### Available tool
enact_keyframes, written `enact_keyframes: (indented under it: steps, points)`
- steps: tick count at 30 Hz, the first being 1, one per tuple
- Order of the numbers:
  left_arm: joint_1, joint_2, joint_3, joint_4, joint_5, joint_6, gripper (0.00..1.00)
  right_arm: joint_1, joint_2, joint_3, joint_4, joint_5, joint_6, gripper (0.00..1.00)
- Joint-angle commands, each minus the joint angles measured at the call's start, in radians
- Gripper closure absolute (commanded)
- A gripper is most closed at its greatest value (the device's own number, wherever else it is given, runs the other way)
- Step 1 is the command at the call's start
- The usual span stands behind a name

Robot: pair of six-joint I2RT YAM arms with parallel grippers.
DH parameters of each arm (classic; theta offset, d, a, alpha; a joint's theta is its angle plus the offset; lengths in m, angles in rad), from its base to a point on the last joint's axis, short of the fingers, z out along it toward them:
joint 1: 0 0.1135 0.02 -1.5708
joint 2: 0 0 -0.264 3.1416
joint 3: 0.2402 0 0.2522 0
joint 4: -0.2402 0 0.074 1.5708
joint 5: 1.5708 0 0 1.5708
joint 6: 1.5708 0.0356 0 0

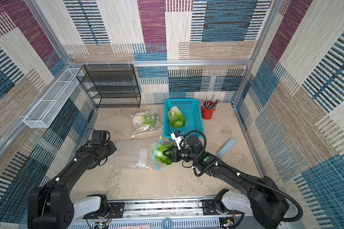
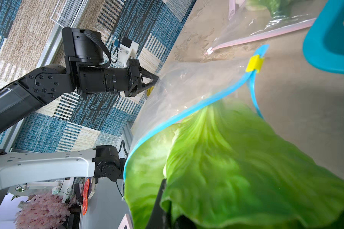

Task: Open the zip-top bag and take out the chinese cabbages
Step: Pick up the Chinese cabbage from the zipper food storage bag.

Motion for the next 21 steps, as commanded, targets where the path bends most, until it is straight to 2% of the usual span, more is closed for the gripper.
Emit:
enact_keyframes:
  steps: [1, 21]
  points:
    - [0.003, 0.011, 0.013, 0.006, -0.012, 0.001, 1.00, -0.008, -0.046, -0.009, -0.047, 0.021, -0.026, 1.00]
    - [0.004, 0.070, 0.064, -0.015, -0.039, -0.009, 1.00, -0.038, -0.223, 0.003, -0.225, 0.101, -0.065, 1.00]
